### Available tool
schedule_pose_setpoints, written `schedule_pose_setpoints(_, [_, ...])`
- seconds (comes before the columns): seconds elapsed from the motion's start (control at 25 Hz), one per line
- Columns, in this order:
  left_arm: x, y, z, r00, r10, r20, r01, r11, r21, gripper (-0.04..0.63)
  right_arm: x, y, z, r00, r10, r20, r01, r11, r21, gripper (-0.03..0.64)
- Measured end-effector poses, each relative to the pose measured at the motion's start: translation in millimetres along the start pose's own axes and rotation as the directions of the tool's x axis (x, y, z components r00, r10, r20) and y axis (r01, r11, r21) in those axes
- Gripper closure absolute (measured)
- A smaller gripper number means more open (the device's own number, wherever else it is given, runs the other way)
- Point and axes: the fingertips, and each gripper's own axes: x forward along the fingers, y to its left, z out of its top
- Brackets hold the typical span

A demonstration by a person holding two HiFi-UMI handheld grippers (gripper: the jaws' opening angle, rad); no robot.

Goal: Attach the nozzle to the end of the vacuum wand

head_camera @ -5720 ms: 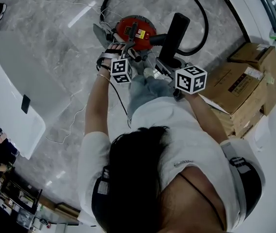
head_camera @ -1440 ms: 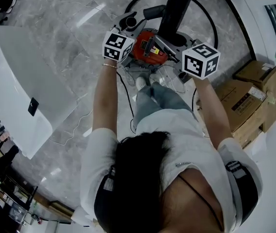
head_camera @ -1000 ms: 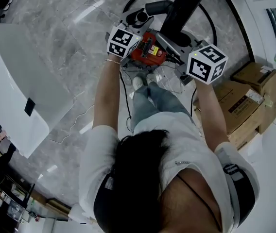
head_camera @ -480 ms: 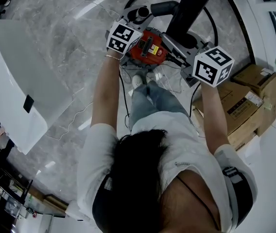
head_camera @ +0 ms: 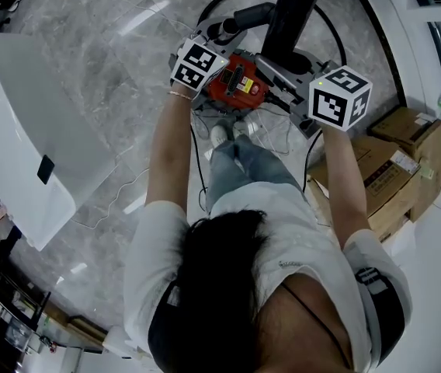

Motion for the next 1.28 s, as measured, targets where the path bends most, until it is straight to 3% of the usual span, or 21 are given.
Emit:
schedule_pose_setpoints(0.56, [11.9, 6.3, 6.8, 0.998, -0.051, -0.043, 0.052, 0.998, 0.024, 0.500, 1.5, -4.8, 15.7, 0.996, -0.007, -0.085, -0.005, 0.991, -0.137, 0.497])
schedule_pose_setpoints(0.88, [16.2, 0.1, 5.2, 0.997, -0.062, -0.055, 0.064, 0.997, 0.039, 0.503, -4.4, -4.0, 18.7, 0.983, -0.127, -0.132, 0.077, 0.940, -0.333, 0.497])
schedule_pose_setpoints(1.08, [22.6, -2.0, 5.6, 0.996, -0.062, -0.063, 0.064, 0.997, 0.041, 0.503, -9.0, -6.8, 20.3, 0.979, -0.155, -0.134, 0.097, 0.927, -0.363, 0.497])
schedule_pose_setpoints(1.28, [26.6, -2.4, 4.9, 0.995, -0.067, -0.079, 0.071, 0.996, 0.053, 0.506, -11.2, -9.8, 22.9, 0.968, -0.208, -0.140, 0.127, 0.889, -0.441, 0.497])
